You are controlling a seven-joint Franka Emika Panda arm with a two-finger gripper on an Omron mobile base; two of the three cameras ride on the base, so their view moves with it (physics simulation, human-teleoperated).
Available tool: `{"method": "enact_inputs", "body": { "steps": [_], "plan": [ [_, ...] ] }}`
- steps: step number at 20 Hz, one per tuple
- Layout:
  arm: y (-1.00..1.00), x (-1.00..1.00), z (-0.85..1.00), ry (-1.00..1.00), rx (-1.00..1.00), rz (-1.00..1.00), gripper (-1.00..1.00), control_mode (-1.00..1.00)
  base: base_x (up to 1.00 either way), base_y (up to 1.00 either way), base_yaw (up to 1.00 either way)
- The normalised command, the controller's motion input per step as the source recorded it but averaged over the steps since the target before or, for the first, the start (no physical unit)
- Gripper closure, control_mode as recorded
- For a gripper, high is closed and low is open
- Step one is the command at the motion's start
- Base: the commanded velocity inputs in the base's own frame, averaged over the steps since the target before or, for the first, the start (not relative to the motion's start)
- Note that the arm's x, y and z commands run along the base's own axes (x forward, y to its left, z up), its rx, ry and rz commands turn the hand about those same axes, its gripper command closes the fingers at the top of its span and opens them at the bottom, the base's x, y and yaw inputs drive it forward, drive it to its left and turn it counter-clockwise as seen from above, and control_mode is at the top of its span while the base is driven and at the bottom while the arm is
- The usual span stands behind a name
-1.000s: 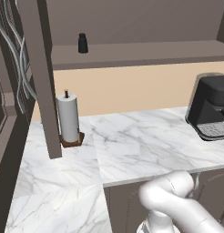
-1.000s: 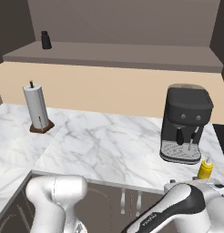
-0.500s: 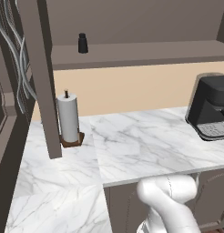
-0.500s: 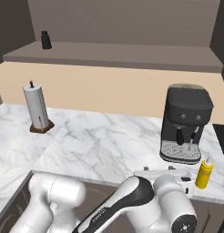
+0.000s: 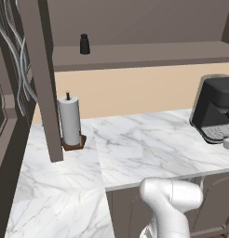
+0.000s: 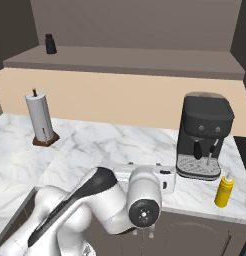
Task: Take 2 condiments from the cabinet and move them on the counter near the stove.Make sure the condiments are lined up with each other, next to each other.
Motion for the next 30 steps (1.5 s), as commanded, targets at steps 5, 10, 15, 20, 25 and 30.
{"method": "enact_inputs", "body": {
  "steps": [5,10,15,20,25,30],
  "plan": [
    [0.57,0.09,0.8,0.22,0.0,0.0,-1.0,-1.0,0.0,0.0,0.0],
    [0.55,0.02,0.86,0.33,0.0,0.0,-1.0,-1.0,0.0,0.0,0.0],
    [0.47,0.0,0.77,0.24,0.0,0.0,-1.0,-1.0,0.0,0.0,0.0],
    [0.53,0.03,0.28,0.04,0.0,0.0,-1.0,-1.0,0.0,0.0,0.0],
    [0.15,0.05,0.0,0.02,0.0,0.01,-1.0,-1.0,0.0,0.0,0.0],
    [0.3,0.11,-0.01,0.0,0.0,0.0,-1.0,-1.0,0.0,0.0,0.0]
  ]
}}
